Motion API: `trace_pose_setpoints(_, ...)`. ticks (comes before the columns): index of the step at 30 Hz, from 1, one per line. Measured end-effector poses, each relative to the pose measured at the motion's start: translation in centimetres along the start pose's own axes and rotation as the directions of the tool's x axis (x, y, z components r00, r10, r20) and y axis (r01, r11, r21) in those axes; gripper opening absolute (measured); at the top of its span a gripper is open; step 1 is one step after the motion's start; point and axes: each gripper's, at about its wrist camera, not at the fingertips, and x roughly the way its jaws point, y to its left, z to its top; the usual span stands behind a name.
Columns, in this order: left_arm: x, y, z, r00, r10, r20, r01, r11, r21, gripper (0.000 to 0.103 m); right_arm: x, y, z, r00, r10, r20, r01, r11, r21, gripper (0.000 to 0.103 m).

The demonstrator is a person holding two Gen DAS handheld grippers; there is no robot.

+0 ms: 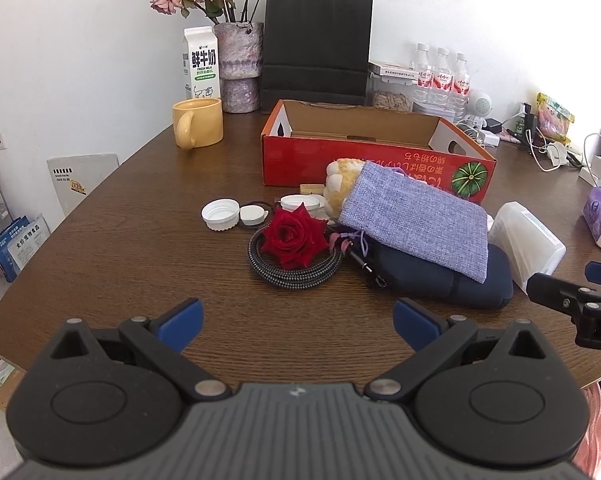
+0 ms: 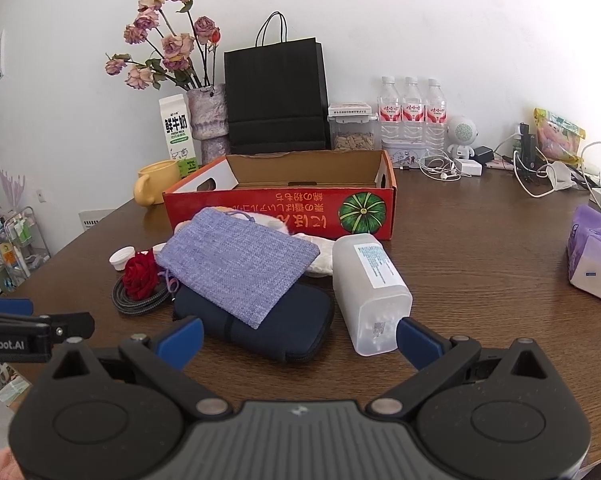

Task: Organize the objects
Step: 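Grasp the red rose with the left gripper while the right gripper grasps the white plastic container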

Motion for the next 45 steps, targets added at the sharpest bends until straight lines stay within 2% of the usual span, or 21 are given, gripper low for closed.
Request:
trace_pose_setpoints(16,4.7,1.2,2.0,1.0,0.0,-0.03,-0.001,0.999,-0.033,0.103,4.5,-2.5,0.8,0.996,-0.087,-0.026,0.086,0.996,-0.011,0.103)
trace_pose_setpoints(26,7.5,1.1,3.1,0.999,0.03,-0.026,-0.031,0.999,-0.019,0.1,7.4,-4.3,1.0,0.99,-0.131,-0.054,0.129,0.991,-0.027,0.101)
trace_pose_setpoints(28,8.1,1.1,3.4,0.999,0.032,-0.03,-0.033,0.999,-0.015,0.093,7.9,-4.5,1.1,0.991,-0.124,-0.05,0.123,0.992,-0.033,0.1)
trace_pose_setpoints(35,9.4,0.8,4.1,0.999,0.036,-0.025,-0.036,0.999,-0.002,0.083,8.8,-4.8,1.7,0.995,-0.085,-0.043,0.084,0.996,-0.042,0.089)
trace_pose_setpoints(40,10.5,0.9,4.5,0.999,0.009,-0.042,-0.009,1.0,-0.001,0.063,9.1,-5.0,1.9,0.997,-0.049,-0.054,0.047,0.998,-0.032,0.075)
trace_pose_setpoints(45,10.8,0.6,4.4,0.999,-0.018,-0.043,0.018,1.0,0.008,0.05,8.9,-4.9,1.9,0.997,-0.039,-0.059,0.037,0.999,-0.031,0.071)
